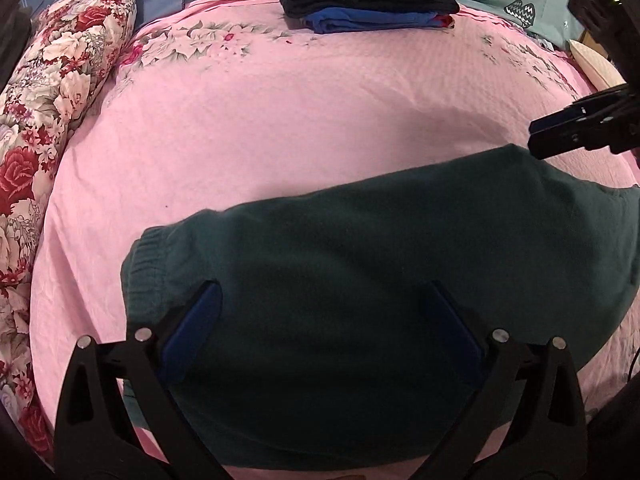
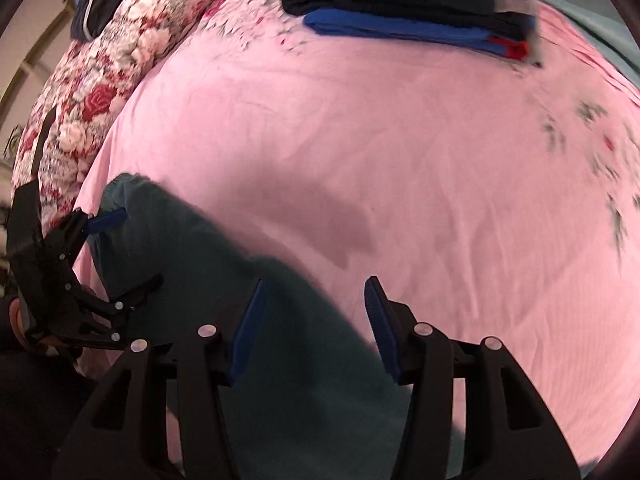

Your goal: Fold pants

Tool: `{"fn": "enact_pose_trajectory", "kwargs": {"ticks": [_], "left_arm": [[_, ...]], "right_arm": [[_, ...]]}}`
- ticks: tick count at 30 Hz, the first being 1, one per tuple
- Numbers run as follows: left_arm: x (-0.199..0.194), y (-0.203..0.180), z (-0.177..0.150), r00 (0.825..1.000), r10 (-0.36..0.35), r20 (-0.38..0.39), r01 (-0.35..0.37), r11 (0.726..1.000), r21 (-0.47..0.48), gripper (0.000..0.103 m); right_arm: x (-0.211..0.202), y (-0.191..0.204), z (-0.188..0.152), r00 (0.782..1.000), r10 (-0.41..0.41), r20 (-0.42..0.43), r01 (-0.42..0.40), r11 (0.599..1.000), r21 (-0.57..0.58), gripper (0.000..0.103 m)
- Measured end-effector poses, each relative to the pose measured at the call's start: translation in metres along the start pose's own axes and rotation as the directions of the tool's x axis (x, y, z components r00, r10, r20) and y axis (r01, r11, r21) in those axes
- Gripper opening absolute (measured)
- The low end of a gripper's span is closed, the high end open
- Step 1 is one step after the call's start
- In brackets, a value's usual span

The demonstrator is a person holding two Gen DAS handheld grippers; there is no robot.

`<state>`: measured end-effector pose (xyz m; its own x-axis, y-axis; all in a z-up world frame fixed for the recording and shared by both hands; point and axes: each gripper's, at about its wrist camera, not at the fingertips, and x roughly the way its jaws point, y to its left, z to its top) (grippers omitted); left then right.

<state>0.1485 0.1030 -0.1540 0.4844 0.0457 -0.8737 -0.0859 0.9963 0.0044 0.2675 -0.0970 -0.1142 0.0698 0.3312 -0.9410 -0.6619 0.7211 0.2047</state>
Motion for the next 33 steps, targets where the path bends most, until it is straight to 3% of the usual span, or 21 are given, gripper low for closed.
{"fn": "enact_pose_trajectory", "kwargs": {"ticks": [3,6,12,16,20,22,28,31,33], "left_arm": [[0.001,0.000,0.000,1.000,0.000,-0.007,0.000,1.000,-0.001,0.101],[0.001,0.000,0.000,1.000,0.003,-0.006,-0.003,1.000,-0.001,0.101],[0.002,0.000,0.001,1.000,0.004,-0.004,-0.004,1.000,-0.003,0.101],[0.002,0.001,0.000,1.000,0.005,-0.005,-0.005,1.000,-0.003,0.101],[0.001,0.000,0.001,1.000,0.013,-0.005,-0.013,1.000,-0.014,0.101],[0.001,0.000,0.001,1.000,0.019,-0.007,-0.019,1.000,-0.021,0.101],[0.001,-0.001,0.000,1.000,0.026,-0.008,-0.026,0.999,-0.032,0.101],[0.001,-0.001,-0.001,1.000,0.029,-0.007,-0.029,0.999,-0.037,0.101],[0.001,-0.001,-0.002,1.000,0.030,-0.003,-0.030,0.999,-0.039,0.101]], "right_arm": [[0.015,-0.003,0.006,0.995,0.059,-0.079,-0.062,0.997,-0.034,0.052],[0.022,-0.006,0.005,0.969,0.186,-0.162,-0.194,0.980,-0.035,0.052],[0.009,0.005,-0.005,0.881,0.405,-0.243,-0.433,0.899,-0.071,0.052],[0.007,0.003,-0.012,0.864,0.444,-0.238,-0.470,0.881,-0.062,0.052],[0.015,0.002,-0.019,0.805,0.536,-0.256,-0.558,0.830,-0.018,0.052],[0.026,0.002,-0.017,0.786,0.562,-0.259,-0.578,0.816,0.017,0.052],[0.043,0.017,0.000,0.768,0.596,-0.234,-0.612,0.791,0.005,0.052],[0.055,0.024,0.003,0.734,0.641,-0.223,-0.648,0.760,0.053,0.055],[0.057,0.024,0.004,0.738,0.647,-0.194,-0.649,0.759,0.062,0.056]]}}
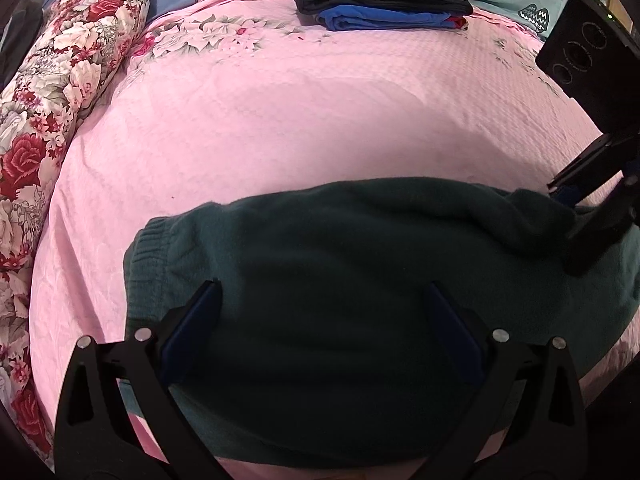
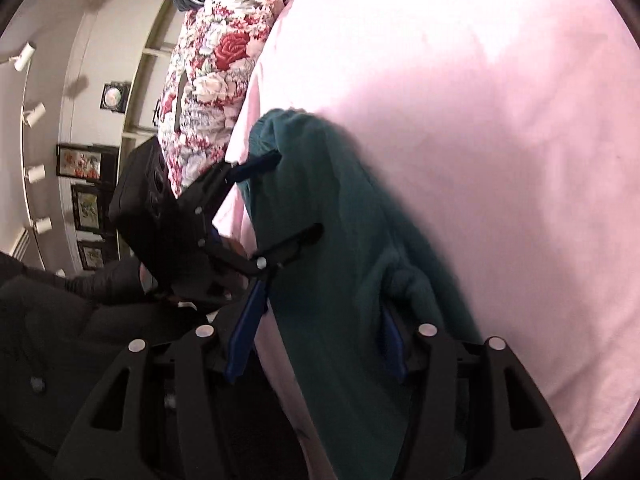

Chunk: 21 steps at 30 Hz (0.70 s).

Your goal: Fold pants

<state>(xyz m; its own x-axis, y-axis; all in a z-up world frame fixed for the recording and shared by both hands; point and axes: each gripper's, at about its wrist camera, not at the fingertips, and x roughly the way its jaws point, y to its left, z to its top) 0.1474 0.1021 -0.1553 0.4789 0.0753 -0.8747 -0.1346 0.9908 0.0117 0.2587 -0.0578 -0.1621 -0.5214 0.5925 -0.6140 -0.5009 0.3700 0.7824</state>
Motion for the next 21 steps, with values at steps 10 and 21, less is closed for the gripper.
{"fn": "enact_pose_trajectory", "kwargs": {"ticks": [10,21], "left_arm": [[-0.001,0.001,-0.001,1.000,-0.001,0.014,0.001,1.000,0.000,0.101],[-0.001,0.000,-0.001,1.000,-0.003,0.017,0.003,1.000,0.002,0.101]], "right_arm": [[-0.033,-0.028,0.005,0.936,-0.141,0.321,0.118,0.989,0.090,0.034],[-0.050,-0.033,-0.002,0.911,-0.247,0.330,0.210,0.967,0.145,0.029]]}}
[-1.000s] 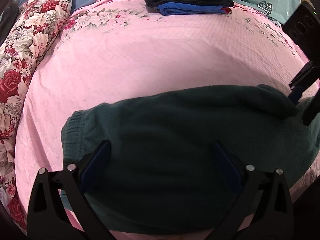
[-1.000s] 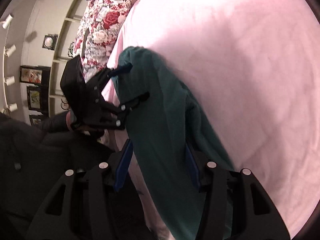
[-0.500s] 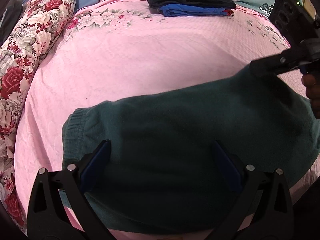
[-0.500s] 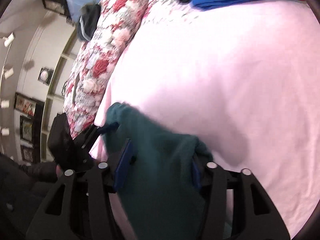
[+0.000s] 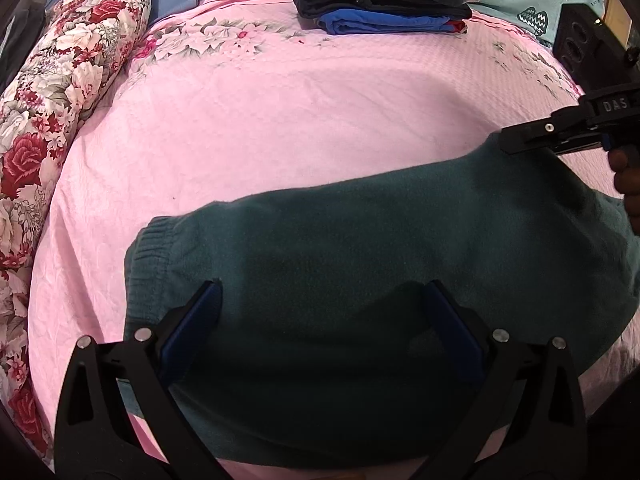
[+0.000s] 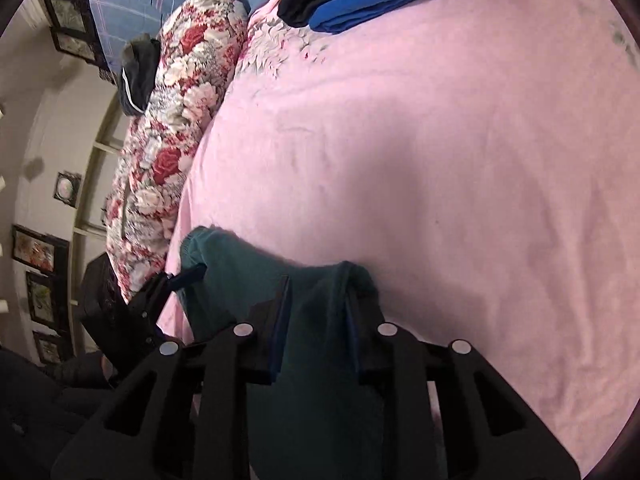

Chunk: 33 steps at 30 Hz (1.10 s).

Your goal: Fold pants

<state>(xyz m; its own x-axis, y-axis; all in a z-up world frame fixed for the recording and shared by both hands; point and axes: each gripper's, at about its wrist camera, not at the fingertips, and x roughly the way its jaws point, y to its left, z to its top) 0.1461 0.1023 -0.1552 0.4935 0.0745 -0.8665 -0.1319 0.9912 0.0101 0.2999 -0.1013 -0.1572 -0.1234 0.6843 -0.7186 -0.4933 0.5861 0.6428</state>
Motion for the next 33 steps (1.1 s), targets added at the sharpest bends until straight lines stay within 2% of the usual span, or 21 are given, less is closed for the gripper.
{"fn": "enact_pose_trajectory", "kwargs": {"ticks": [1,2,4,6,10,13,15,17,18,19,20,22,23,24,25,26,27,29,30,31,33], "left_arm": [[0.000,0.000,0.000,1.000,0.000,0.002,0.000,1.000,0.000,0.101],[0.000,0.000,-0.001,1.000,0.000,0.004,0.000,1.000,0.001,0.101],[-0.001,0.000,-0.001,1.000,0.000,0.007,0.000,1.000,0.000,0.101],[-0.001,0.000,-0.001,1.000,0.001,0.010,-0.001,1.000,0.000,0.101],[-0.002,0.000,-0.002,1.000,0.000,0.018,0.000,1.000,0.000,0.101],[-0.004,0.001,-0.003,1.000,-0.002,0.024,0.002,1.000,0.003,0.101],[-0.004,0.001,-0.003,1.000,-0.005,0.027,0.005,1.000,0.007,0.101],[-0.005,0.002,-0.003,0.999,-0.014,0.032,0.013,1.000,0.019,0.101],[-0.005,0.002,-0.002,0.999,-0.021,0.030,0.020,0.999,0.029,0.101],[-0.006,0.003,-0.002,0.999,-0.028,0.024,0.027,0.999,0.038,0.101],[-0.008,0.006,-0.001,0.999,-0.036,0.017,0.036,0.998,0.049,0.101],[-0.011,0.017,-0.001,1.000,-0.015,0.017,0.014,0.999,0.046,0.101],[-0.014,0.027,-0.002,1.000,-0.016,0.018,0.016,0.999,0.037,0.101],[-0.015,0.034,-0.004,0.999,-0.052,0.016,0.052,0.998,0.030,0.101],[-0.017,0.040,-0.005,0.996,-0.090,0.013,0.090,0.996,0.028,0.101],[-0.018,0.042,-0.006,0.994,-0.106,0.010,0.106,0.993,0.043,0.101],[-0.018,0.040,-0.009,0.995,-0.099,0.004,0.098,0.992,0.077,0.101],[-0.013,0.029,-0.016,0.999,-0.048,0.006,0.046,0.983,0.175,0.101],[-0.014,0.027,-0.019,0.999,-0.041,0.029,0.035,0.982,0.184,0.101],[-0.012,0.028,-0.019,0.999,-0.048,0.026,0.043,0.984,0.171,0.101],[-0.009,0.032,-0.015,0.998,-0.068,-0.003,0.068,0.988,0.140,0.101]], "right_arm": [[-0.008,0.002,0.000,0.998,-0.065,0.025,0.065,0.998,-0.010,0.036],[-0.017,0.001,0.000,0.987,-0.146,0.060,0.146,0.989,-0.007,0.050],[-0.032,-0.001,-0.002,0.964,-0.249,0.096,0.251,0.968,-0.004,0.051],[-0.045,0.007,-0.006,0.965,-0.245,0.094,0.248,0.969,-0.017,0.051],[-0.054,0.050,-0.024,0.982,-0.151,0.114,0.162,0.982,-0.095,0.051],[-0.039,0.067,-0.044,0.994,-0.061,0.094,0.069,0.994,-0.084,0.051],[-0.025,0.068,-0.056,0.996,-0.061,0.060,0.066,0.995,-0.069,0.051],[-0.013,0.062,-0.070,0.995,-0.101,0.019,0.101,0.994,-0.046,0.051],[-0.011,0.053,-0.079,0.989,-0.150,0.001,0.150,0.988,-0.033,0.050],[-0.012,0.045,-0.086,0.985,-0.173,-0.002,0.173,0.985,-0.015,0.045],[-0.022,0.036,-0.094,0.990,-0.137,0.030,0.136,0.990,0.018,0.046],[-0.043,0.018,-0.107,0.991,-0.117,0.068,0.107,0.986,0.127,0.046],[-0.052,0.012,-0.112,0.989,-0.124,0.086,0.108,0.980,0.169,0.046],[-0.062,0.011,-0.118,0.984,-0.147,0.104,0.124,0.972,0.200,0.051],[-0.073,0.014,-0.124,0.969,-0.214,0.123,0.184,0.959,0.217,0.052],[-0.080,0.020,-0.130,0.959,-0.244,0.146,0.210,0.954,0.214,0.052],[-0.083,0.025,-0.136,0.959,-0.236,0.159,0.201,0.957,0.207,0.053],[-0.090,0.028,-0.154,0.959,-0.231,0.163,0.192,0.956,0.223,0.056],[-0.088,0.026,-0.163,0.948,-0.287,0.140,0.248,0.938,0.242,0.057],[-0.085,0.020,-0.170,0.925,-0.364,0.104,0.328,0.908,0.262,0.054],[-0.099,0.015,-0.191,0.907,-0.390,0.160,0.333,0.896,0.293,0.054]]}}
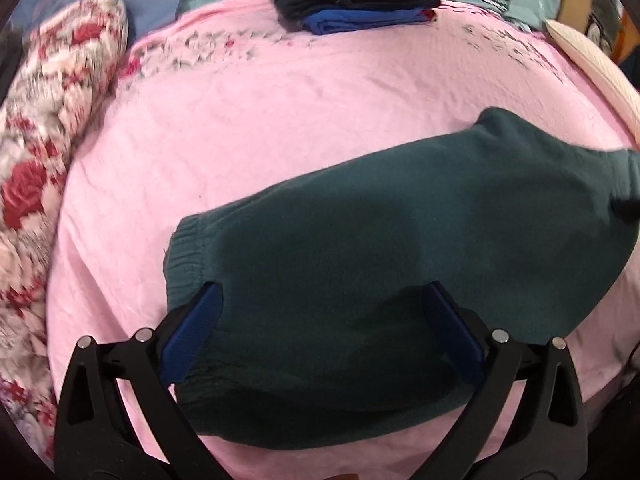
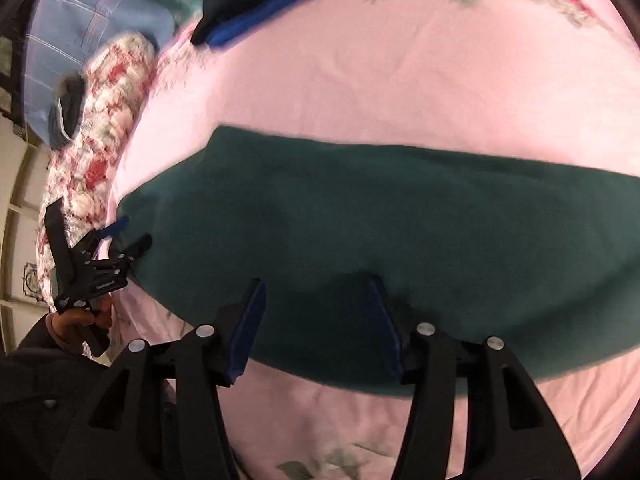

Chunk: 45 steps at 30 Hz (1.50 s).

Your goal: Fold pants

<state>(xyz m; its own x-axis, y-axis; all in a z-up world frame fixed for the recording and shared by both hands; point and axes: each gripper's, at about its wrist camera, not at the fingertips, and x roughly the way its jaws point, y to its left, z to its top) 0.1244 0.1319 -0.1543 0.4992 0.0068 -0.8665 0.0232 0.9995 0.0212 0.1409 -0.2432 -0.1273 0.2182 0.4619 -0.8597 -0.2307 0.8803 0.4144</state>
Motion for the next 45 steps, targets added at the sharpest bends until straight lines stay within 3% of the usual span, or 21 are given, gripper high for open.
{"fn": "enact_pose_trajectory", "kwargs": {"ticks": [4,7,9,11,13,16,19,22,24,26,28,31,34,37,39,42,45], "left_arm": [[-0.002,-0.003,0.008,0.999,0.029,-0.030,-0.029,1.000,0.004,0.101],[-0.010,-0.009,0.012,0.997,0.074,-0.019,-0.074,0.997,-0.005,0.101],[-0.018,-0.016,0.014,0.992,0.130,-0.001,-0.130,0.991,-0.023,0.101],[-0.027,-0.023,0.016,0.984,0.178,0.007,-0.177,0.982,-0.066,0.101],[-0.033,-0.031,0.018,0.980,0.197,0.004,-0.195,0.974,-0.117,0.101],[-0.041,-0.053,0.022,0.984,0.180,-0.013,-0.179,0.966,-0.184,0.101],[-0.049,-0.090,0.025,0.985,0.168,-0.024,-0.170,0.965,-0.200,0.101],[-0.053,-0.128,0.029,0.986,0.165,-0.018,-0.165,0.970,-0.176,0.101],[-0.054,-0.158,0.033,0.987,0.158,-0.011,-0.158,0.977,-0.144,0.101],[-0.054,-0.187,0.038,0.987,0.158,-0.011,-0.158,0.982,-0.101,0.101],[-0.055,-0.211,0.041,0.988,0.155,-0.010,-0.156,0.986,-0.065,0.101],[-0.056,-0.247,0.045,0.989,0.147,-0.005,-0.147,0.989,-0.011,0.101],[-0.057,-0.272,0.049,0.991,0.131,0.002,-0.131,0.991,0.038,0.101],[-0.061,-0.301,0.059,0.998,0.052,0.019,-0.054,0.994,0.092,0.101],[-0.066,-0.327,0.071,0.998,-0.052,0.031,0.047,0.990,0.136,0.101],[-0.065,-0.375,0.091,0.978,-0.209,0.023,0.199,0.956,0.215,0.101],[-0.054,-0.428,0.103,0.952,-0.307,0.007,0.290,0.906,0.308,0.101]], "right_arm": [[-0.048,-0.032,-0.012,0.990,-0.081,0.119,0.062,0.985,0.160,0.057],[-0.101,-0.086,-0.021,0.943,-0.234,0.238,0.155,0.938,0.310,0.058],[-0.133,-0.132,-0.032,0.897,-0.342,0.281,0.193,0.874,0.446,0.058],[-0.159,-0.178,-0.044,0.854,-0.430,0.292,0.213,0.802,0.558,0.058],[-0.176,-0.220,-0.051,0.827,-0.494,0.270,0.253,0.755,0.605,0.058],[-0.184,-0.254,-0.050,0.813,-0.515,0.270,0.292,0.764,0.575,0.054],[-0.181,-0.281,-0.038,0.824,-0.496,0.272,0.307,0.796,0.522,0.045],[-0.163,-0.294,-0.024,0.874,-0.405,0.269,0.249,0.848,0.468,0.045],[-0.157,-0.287,-0.017,0.882,-0.373,0.288,0.243,0.884,0.399,0.045],[-0.150,-0.278,-0.006,0.906,-0.320,0.277,0.234,0.924,0.304,0.045],[-0.140,-0.265,0.000,0.914,-0.312,0.260,0.266,0.944,0.195,0.045],[-0.130,-0.255,0.003,0.899,-0.355,0.258,0.347,0.935,0.079,0.046],[-0.133,-0.260,0.002,0.916,-0.312,0.251,0.302,0.950,0.079,0.046],[-0.142,-0.274,-0.003,0.948,-0.202,0.247,0.172,0.976,0.136,0.045],[-0.149,-0.285,-0.005,0.959,-0.127,0.254,0.075,0.976,0.202,0.045],[-0.154,-0.297,-0.011,0.960,-0.066,0.272,-0.010,0.964,0.267,0.045],[-0.151,-0.293,-0.005,0.960,-0.065,0.272,-0.002,0.971,0.240,0.045]]}}
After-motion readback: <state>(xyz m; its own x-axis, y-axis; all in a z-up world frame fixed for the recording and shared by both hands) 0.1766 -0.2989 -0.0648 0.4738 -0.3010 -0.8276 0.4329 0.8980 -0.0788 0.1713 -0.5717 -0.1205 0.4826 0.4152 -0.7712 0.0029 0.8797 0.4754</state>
